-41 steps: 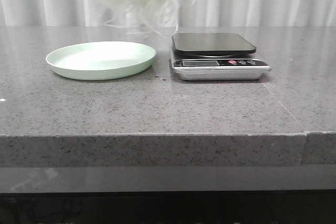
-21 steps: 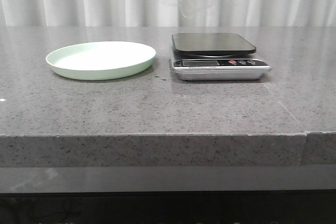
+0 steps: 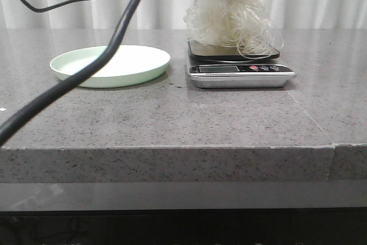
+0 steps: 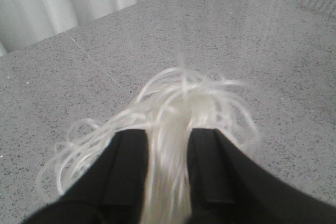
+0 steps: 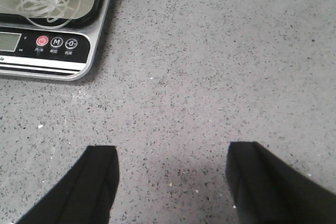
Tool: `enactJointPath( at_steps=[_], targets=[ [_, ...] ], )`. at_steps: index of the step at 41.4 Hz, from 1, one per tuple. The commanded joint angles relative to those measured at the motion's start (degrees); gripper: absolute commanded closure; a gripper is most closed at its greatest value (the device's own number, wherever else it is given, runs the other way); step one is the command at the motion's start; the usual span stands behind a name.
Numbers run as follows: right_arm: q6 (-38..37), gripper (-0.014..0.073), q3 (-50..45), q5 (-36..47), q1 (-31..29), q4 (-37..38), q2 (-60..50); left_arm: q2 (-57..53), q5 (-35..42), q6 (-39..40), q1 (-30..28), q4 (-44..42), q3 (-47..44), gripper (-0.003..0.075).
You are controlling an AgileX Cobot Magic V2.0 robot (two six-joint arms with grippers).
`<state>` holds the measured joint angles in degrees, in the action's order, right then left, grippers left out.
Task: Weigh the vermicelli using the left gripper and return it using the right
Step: 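Lower the vermicelli onto the scale and open the left gripper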
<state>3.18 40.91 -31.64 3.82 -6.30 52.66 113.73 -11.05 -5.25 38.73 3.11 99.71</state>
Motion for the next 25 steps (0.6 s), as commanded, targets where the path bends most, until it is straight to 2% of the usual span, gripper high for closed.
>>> enactJointPath(
  at_steps=[1,6,25],
  targets=[
    [0.43,0.0054,1.93,2.87,-0.26,-0.27,-0.22,-3.62,4.16,0.07,0.63,0.47,2.54,0.0293],
    [0.43,0.0054,1.93,3.09,-0.26,-0.27,-0.21,-3.96,1.50,0.07,0.63,0.37,3.23,0.0216],
    [0.43,0.0054,1.93,3.24,-0.26,-0.27,-0.21,-19.85,-12.66,0.07,0.52,0.02,4.16,0.0216]
  ],
)
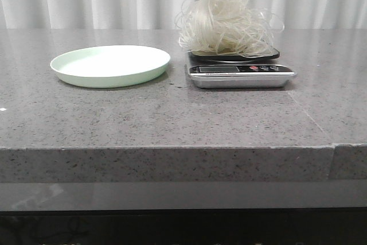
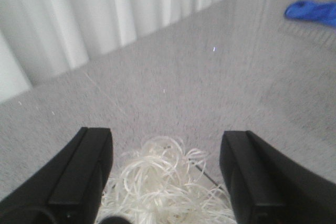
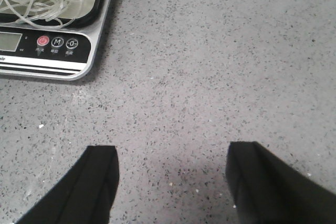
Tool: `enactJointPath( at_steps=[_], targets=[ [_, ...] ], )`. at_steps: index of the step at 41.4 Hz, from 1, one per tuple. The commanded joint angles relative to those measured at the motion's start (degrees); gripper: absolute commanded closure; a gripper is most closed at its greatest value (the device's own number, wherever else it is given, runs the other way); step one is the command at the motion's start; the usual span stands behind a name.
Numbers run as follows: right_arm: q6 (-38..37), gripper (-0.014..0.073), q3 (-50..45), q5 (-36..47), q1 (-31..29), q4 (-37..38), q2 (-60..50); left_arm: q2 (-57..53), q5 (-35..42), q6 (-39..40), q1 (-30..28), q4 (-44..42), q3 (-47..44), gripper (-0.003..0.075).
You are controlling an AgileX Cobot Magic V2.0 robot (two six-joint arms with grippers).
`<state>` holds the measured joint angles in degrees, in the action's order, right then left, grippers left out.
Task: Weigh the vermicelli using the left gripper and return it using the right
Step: 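Lower the vermicelli onto the scale and open the left gripper, then withdraw the left gripper and move the right gripper above the scale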
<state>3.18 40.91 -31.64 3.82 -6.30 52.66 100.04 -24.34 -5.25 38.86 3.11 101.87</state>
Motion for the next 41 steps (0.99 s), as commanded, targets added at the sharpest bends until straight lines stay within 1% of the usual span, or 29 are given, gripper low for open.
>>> enactJointPath(
  at_steps=[1,7,27,41],
  targets=[
    [0.43,0.0054,1.93,3.17,-0.26,-0.27,-0.21,-7.06,-0.50,0.07,0.39,0.02,1.87,0.0216],
    [0.43,0.0054,1.93,3.04,-0.26,-0.27,-0.21,-13.86,-2.81,0.07,0.39,0.02,-2.23,0.0216],
    [0.43,0.0054,1.93,2.94,-0.26,-0.27,-0.21,-43.50,-2.66,0.19,0.39,0.61,-35.27,0.0216],
    [0.43,0.0054,1.93,2.94,-0.26,-0.27,-0.21,-61.82,-4.68,2.22,0.39,0.61,-51.97,0.0216]
  ],
)
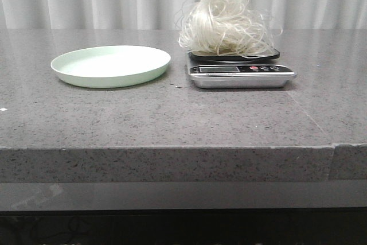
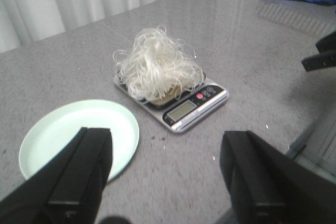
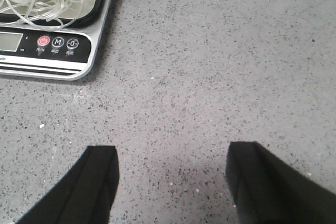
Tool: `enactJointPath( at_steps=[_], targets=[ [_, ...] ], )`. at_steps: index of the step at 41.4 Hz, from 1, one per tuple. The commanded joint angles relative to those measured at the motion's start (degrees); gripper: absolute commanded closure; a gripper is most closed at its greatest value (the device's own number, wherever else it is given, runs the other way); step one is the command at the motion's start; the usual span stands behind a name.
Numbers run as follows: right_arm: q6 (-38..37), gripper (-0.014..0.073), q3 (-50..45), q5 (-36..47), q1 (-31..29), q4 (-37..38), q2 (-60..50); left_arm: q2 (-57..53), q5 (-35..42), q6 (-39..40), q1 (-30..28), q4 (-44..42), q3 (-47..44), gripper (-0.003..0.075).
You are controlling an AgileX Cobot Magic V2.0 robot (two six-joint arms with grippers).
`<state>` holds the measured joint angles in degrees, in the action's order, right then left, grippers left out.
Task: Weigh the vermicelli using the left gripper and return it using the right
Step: 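Withdraw the left gripper and move the right gripper above the scale, then lower the right gripper and grasp the vermicelli on the scale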
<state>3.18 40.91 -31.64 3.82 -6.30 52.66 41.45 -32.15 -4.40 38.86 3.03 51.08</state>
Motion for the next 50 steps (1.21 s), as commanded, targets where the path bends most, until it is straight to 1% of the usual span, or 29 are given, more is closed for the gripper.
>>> enactJointPath(
  at_steps=[1,5,10,17,24,39,50],
  targets=[
    [0.43,0.0054,1.93,2.94,-0.26,-0.27,-0.21,-4.49,3.13,1.68,0.39,0.69,-2.01,0.0216],
    [0.75,0.0054,1.93,3.06,-0.26,-0.27,-0.21,-7.86,3.13,1.68,0.39,0.30,-5.29,0.0216],
    [1.68,0.0054,2.62,2.85,0.60,-0.39,-0.21,-10.20,3.13,1.68,0.39,0.04,-7.22,0.0216],
    [1.80,0.0054,6.56,2.48,5.26,-0.72,0.23,-9.99,3.25,1.68,0.39,-0.06,-7.32,0.0216],
    [1.80,0.0054,11.46,2.48,9.81,-0.72,3.18,-9.99,3.33,1.68,0.39,-0.06,-7.32,0.0216],
    [1.80,0.0054,24.78,2.42,16.63,-0.92,16.68,-9.99,3.46,1.68,0.39,-0.06,-7.32,0.0216],
    [1.80,0.0054,37.29,2.24,17.71,-1.58,29.03,-9.99,3.49,1.68,0.39,-0.06,-7.32,0.0216]
  ],
)
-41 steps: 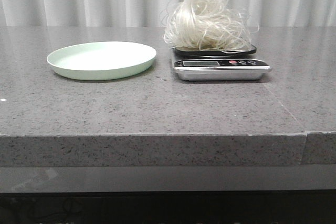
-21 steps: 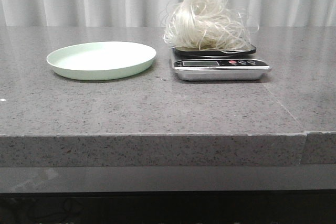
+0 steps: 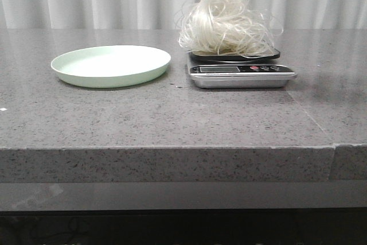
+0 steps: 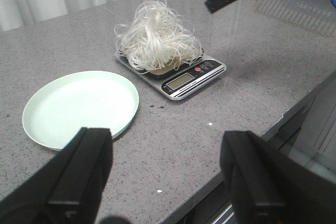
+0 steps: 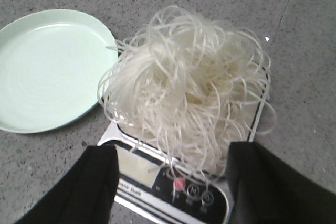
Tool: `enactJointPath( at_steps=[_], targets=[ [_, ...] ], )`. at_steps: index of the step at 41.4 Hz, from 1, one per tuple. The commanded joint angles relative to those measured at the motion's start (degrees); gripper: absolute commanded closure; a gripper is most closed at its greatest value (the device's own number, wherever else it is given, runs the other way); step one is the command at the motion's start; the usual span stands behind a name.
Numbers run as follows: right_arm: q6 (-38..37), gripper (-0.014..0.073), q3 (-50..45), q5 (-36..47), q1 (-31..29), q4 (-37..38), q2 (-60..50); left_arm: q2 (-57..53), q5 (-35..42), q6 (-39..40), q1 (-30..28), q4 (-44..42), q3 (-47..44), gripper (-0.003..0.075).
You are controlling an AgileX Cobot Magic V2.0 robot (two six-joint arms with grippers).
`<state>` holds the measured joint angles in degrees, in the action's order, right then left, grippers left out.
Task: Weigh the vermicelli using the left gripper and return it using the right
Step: 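Lower the right gripper and grasp the vermicelli on the scale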
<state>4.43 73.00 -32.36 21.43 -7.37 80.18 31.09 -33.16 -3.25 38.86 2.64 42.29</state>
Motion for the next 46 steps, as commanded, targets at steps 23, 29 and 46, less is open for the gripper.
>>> enactJointPath(
  at_steps=[23,29,46],
  targets=[
    [0.93,0.0054,24.44,1.54,0.04,1.42,22.85,0.36,4.50,0.52,0.39,0.33,1.47,0.0216],
    [0.93,0.0054,25.17,0.23,0.04,2.23,24.88,0.36,4.50,0.52,0.39,0.33,1.44,0.0216],
    [0.93,0.0410,25.17,-4.19,0.04,2.58,25.37,0.36,4.62,0.52,0.39,0.33,0.97,0.0216]
  ],
)
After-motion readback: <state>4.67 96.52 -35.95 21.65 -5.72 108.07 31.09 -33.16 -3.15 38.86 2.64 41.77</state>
